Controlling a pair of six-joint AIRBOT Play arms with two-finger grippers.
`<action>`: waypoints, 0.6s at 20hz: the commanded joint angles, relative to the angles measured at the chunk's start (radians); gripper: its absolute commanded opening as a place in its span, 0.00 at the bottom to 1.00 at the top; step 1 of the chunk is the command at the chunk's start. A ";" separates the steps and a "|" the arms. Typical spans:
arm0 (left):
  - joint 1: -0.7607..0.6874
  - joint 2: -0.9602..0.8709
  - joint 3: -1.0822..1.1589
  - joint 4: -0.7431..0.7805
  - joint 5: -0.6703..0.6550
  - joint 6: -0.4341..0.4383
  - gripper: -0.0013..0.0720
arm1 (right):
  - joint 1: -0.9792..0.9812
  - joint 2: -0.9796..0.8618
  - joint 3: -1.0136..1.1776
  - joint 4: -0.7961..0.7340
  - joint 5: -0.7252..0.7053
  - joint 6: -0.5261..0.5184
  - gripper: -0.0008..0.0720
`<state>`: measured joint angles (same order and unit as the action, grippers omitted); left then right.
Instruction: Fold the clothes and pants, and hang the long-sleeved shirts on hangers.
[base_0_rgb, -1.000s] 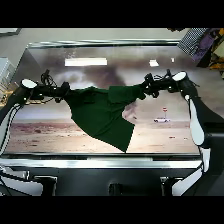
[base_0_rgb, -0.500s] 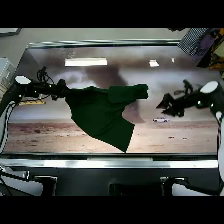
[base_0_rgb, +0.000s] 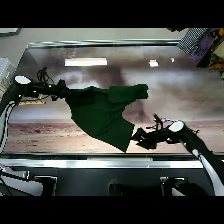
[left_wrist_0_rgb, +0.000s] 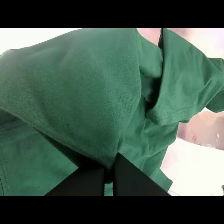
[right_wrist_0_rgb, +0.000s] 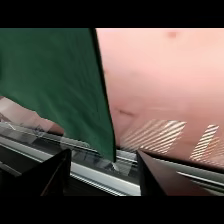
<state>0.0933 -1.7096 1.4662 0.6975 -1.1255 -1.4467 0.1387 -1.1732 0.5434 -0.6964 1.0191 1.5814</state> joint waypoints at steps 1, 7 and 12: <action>0.001 0.000 0.001 0.000 -0.002 0.001 0.04 | 0.120 0.011 -0.041 0.035 -0.156 0.071 0.69; 0.001 0.000 0.001 0.002 0.000 0.001 0.04 | 0.134 -0.001 -0.041 0.079 -0.245 0.105 0.69; 0.001 -0.001 0.001 0.002 0.000 0.005 0.04 | 0.134 -0.100 -0.041 0.100 -0.244 0.089 0.68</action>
<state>0.0933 -1.7100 1.4662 0.6987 -1.1271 -1.4460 0.2695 -1.2282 0.5049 -0.5987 0.8051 1.6810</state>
